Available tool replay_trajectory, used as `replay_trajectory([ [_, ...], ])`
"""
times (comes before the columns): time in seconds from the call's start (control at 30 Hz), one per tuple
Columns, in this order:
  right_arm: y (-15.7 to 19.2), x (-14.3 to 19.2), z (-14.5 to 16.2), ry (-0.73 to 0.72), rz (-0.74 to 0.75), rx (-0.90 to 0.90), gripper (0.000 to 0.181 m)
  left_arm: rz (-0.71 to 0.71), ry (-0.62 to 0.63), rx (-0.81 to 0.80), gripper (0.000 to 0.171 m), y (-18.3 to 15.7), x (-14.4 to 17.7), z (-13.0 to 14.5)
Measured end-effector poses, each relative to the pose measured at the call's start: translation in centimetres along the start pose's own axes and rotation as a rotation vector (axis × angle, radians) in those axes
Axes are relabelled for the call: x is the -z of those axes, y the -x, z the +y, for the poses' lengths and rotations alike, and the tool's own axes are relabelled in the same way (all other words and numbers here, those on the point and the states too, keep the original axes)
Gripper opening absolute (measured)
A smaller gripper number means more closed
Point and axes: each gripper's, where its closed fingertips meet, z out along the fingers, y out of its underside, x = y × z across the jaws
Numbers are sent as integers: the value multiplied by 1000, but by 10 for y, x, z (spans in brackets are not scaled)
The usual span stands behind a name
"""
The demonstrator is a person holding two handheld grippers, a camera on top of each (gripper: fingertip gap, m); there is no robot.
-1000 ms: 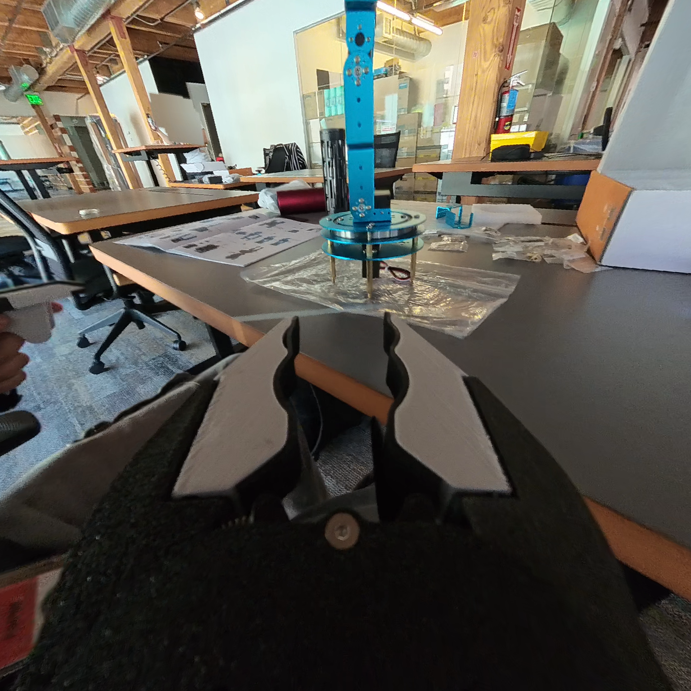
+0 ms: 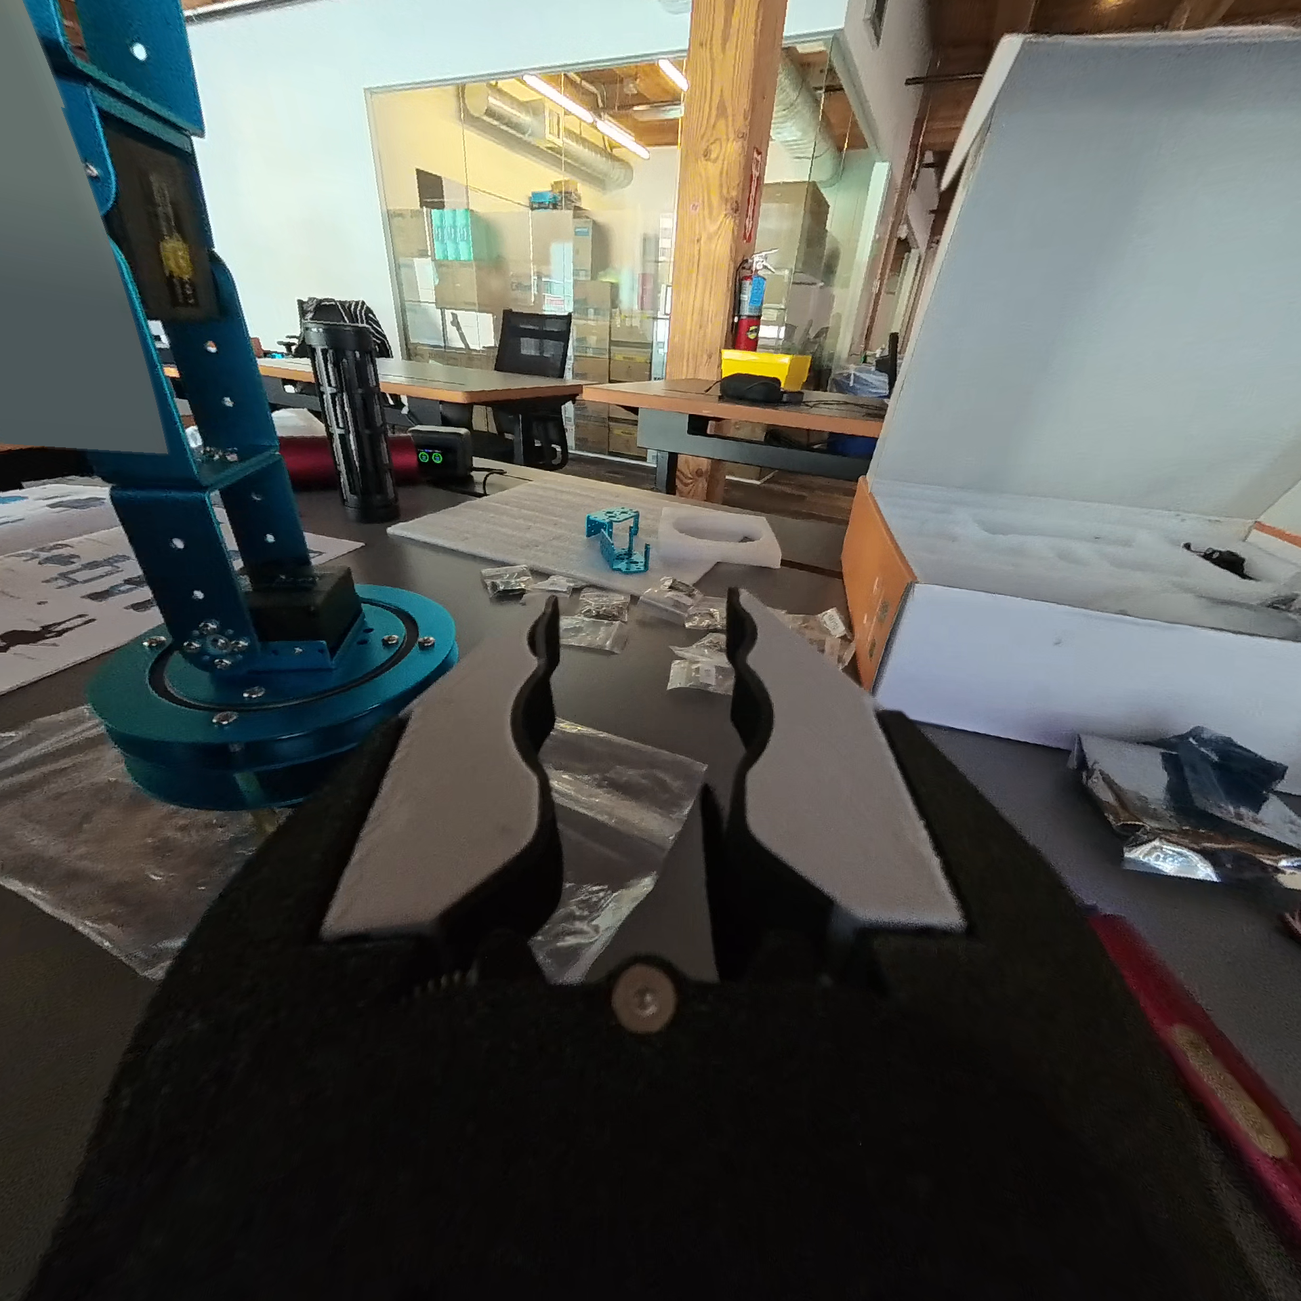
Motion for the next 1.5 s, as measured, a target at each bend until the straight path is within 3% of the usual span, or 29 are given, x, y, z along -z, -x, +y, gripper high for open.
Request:
replay_trajectory([
  [0.17, 6, -5, 4, 21, -42, -12, 48, -213, 1, -216, 38, 27, 6, 7],
  [0.37, 11, -9, 10, 61, -52, 19, 49, -228, 8, -209, 38, 24, 12, 4],
  [0.47, 9, -8, 11, 61, -49, -3, 49, -59, 128, -131, 38, -24, 15, 15],
  [0.67, 7, -8, 11, 61, -44, -15, 49, 44, 408, -197, 50, -95, 13, 74],
  [0.93, 18, -12, 16, 89, -76, 38, 50, 119, 301, -276, 51, -146, 20, 67],
  [1.03, 29, -14, 15, 87, -124, 65, 53, 323, 219, -198, 60, -203, 22, 61],
  [1.17, 74, -10, 6, 145, -377, 26, 66, 502, 156, -285, 74, -293, 20, 54],
  [1.27, 103, -5, -4, 157, -508, 57, 69, 616, 144, -317, 99, -356, 17, 43],
  [1.4, 116, -18, 15, 232, -573, 92, 77, 604, 116, -299, 109, -388, -11, 25],
  [1.5, 129, -23, 11, 242, -651, -8, 78, 561, 128, -287, 107, -396, -29, 22],
])
